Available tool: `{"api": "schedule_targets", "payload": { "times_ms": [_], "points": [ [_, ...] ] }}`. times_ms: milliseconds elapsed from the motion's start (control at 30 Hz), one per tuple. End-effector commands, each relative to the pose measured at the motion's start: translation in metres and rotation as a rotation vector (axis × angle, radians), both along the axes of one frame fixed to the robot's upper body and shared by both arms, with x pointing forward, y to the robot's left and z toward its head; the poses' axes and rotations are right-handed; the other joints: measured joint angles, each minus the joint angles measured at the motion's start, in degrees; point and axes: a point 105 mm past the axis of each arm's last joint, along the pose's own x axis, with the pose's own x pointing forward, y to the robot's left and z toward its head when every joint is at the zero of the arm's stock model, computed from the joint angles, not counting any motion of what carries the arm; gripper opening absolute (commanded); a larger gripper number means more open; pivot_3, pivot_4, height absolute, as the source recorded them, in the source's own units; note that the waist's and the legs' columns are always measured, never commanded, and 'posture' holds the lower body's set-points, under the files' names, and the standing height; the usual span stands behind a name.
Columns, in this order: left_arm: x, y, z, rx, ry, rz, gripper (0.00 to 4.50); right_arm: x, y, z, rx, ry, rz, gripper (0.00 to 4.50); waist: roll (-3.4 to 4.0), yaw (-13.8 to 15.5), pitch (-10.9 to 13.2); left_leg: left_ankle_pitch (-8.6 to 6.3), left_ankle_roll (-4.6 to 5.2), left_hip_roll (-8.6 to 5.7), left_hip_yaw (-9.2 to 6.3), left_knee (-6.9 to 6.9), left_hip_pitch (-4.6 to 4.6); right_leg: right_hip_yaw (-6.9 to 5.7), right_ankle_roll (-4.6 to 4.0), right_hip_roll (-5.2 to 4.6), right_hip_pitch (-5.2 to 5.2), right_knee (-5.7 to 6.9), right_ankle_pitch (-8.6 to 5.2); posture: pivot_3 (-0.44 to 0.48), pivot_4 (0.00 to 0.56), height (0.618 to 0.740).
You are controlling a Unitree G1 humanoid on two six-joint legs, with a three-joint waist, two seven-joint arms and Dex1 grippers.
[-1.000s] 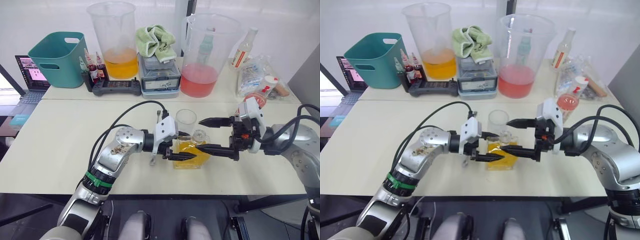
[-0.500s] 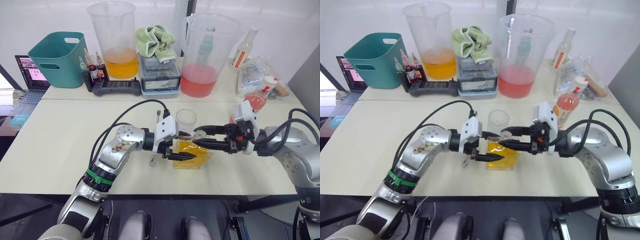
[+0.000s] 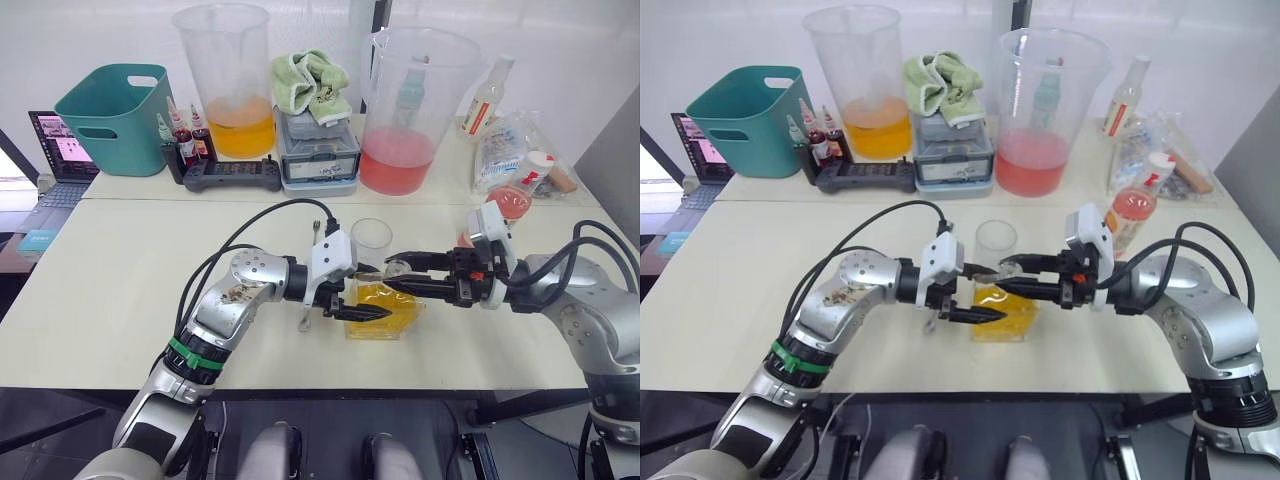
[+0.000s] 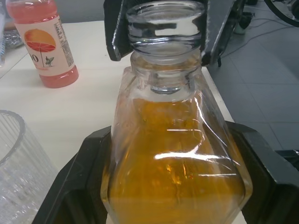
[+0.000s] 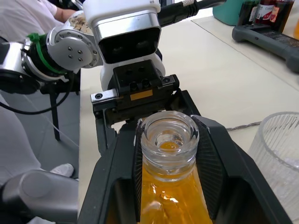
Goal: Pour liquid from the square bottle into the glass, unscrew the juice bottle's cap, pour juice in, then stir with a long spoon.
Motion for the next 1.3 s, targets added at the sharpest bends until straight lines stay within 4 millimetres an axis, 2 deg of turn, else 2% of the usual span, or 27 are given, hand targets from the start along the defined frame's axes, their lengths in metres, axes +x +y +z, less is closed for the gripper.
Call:
{"api": "schedule_targets", "payload": {
  "times_ms": [33, 233, 333, 433, 533, 633, 700, 767, 833, 933, 1033, 1133, 1300],
  "points": [
    [-0.011, -0.006, -0.006, 0.026, 0.019, -0.057, 2.78, -0.013, 0.003, 0.041, 0.065, -0.119, 0.048, 1.08, 0.01, 0.0, 0.0, 0.00, 0.00, 0.00, 0.00, 0.00, 0.00, 0.00, 0.00, 0.00, 0.00, 0.00, 0.00, 0.000, 0.150, 0.736],
    [-0.011, -0.008, -0.007, 0.027, 0.019, -0.064, 2.78, -0.017, 0.002, 0.050, 0.059, -0.144, 0.035, 1.08, 0.00, 0.2, 0.0, -0.01, 0.00, -0.01, -0.11, 0.01, 0.00, -0.04, 0.00, 0.00, 0.06, -0.01, 0.00, 0.000, 0.150, 0.736],
    [-0.012, -0.008, -0.007, 0.026, 0.014, -0.066, 2.78, -0.017, -0.006, 0.058, 0.079, -0.164, -0.007, 1.08, 0.00, 0.2, 0.0, -0.01, 0.00, -0.01, -0.09, 0.01, 0.00, -0.03, 0.00, 0.00, 0.05, -0.01, 0.00, 0.000, 0.150, 0.736],
    [-0.012, -0.008, -0.005, 0.019, 0.006, -0.065, 2.78, -0.010, -0.035, 0.068, 0.092, -0.187, -0.140, 1.08, 0.00, 0.5, 0.0, -0.01, 0.00, -0.02, -0.10, 0.01, 0.00, -0.03, 0.00, 0.00, 0.05, -0.01, 0.00, 0.000, 0.150, 0.736],
    [-0.011, -0.007, -0.004, 0.008, -0.002, -0.059, 2.78, -0.002, -0.074, 0.067, 0.068, -0.195, -0.312, 1.08, 0.00, 0.6, 0.0, -0.03, 0.03, -0.02, -0.10, 0.01, 0.00, -0.01, 0.00, -0.01, 0.09, -0.04, 0.00, 0.000, 0.150, 0.736],
    [-0.010, -0.007, -0.001, -0.013, -0.005, -0.049, 2.78, 0.005, -0.118, 0.058, 0.046, -0.193, -0.496, 1.08, 0.02, 0.5, 0.0, -0.03, 0.03, -0.02, -0.08, 0.00, 0.00, -0.01, 0.00, 0.00, 0.10, -0.04, 0.00, 0.000, 0.150, 0.736],
    [-0.009, -0.007, 0.000, -0.022, -0.009, -0.045, 2.78, 0.008, -0.137, 0.052, 0.025, -0.202, -0.580, 1.08, 0.07, 0.4, -0.1, -0.03, 0.04, -0.02, -0.04, 0.01, 0.01, 0.00, 0.00, 0.00, 0.09, -0.03, 0.00, 0.000, 0.150, 0.736],
    [-0.007, -0.008, 0.004, -0.047, -0.014, -0.036, 2.78, 0.018, -0.170, 0.042, 0.019, -0.212, -0.745, 1.08, 0.15, 0.3, -0.1, -0.02, 0.03, -0.02, 0.01, 0.03, 0.01, 0.02, 0.00, 0.00, 0.08, -0.03, 0.00, 0.000, 0.150, 0.736],
    [-0.006, -0.009, 0.008, -0.063, -0.014, -0.025, 2.78, 0.026, -0.207, 0.026, 0.037, -0.185, -0.918, 1.08, 0.16, 0.4, -0.1, -0.02, 0.03, -0.03, 0.03, 0.06, 0.02, 0.03, 0.01, 0.00, 0.10, -0.03, 0.00, 0.000, 0.150, 0.736],
    [-0.005, -0.009, 0.011, -0.074, -0.019, -0.014, 2.78, 0.032, -0.240, 0.008, 0.037, -0.174, -1.084, 1.08, 0.18, 0.5, -0.1, -0.01, 0.03, -0.08, 0.04, 0.08, 0.02, 0.03, 0.02, 0.00, 0.12, -0.05, 0.00, 0.000, 0.150, 0.736],
    [-0.002, -0.005, 0.015, -0.089, -0.026, 0.013, 2.78, 0.042, -0.275, -0.023, 0.057, -0.135, -1.320, 1.08, 0.22, 0.2, -0.1, -0.01, 0.01, -0.09, 0.07, 0.07, 0.02, 0.06, 0.02, 0.00, 0.11, -0.03, 0.00, 0.000, 0.150, 0.736],
    [0.000, -0.003, 0.016, -0.092, -0.029, 0.026, 2.78, 0.050, -0.290, -0.041, 0.079, -0.106, -1.442, 1.08, 0.29, 0.0, -0.1, 0.03, -0.05, -0.10, 0.10, 0.07, 0.03, 0.10, 0.03, 0.00, 0.09, -0.03, 0.01, 0.000, 0.150, 0.736],
    [0.000, -0.003, 0.017, -0.093, -0.032, 0.033, 2.78, 0.056, -0.297, -0.064, 0.094, -0.065, -1.508, 1.08, 0.41, -0.1, -0.1, 0.03, -0.05, -0.11, 0.13, 0.05, 0.03, 0.15, 0.05, 0.00, 0.09, -0.04, 0.01, 0.000, 0.150, 0.736]
  ]
}}
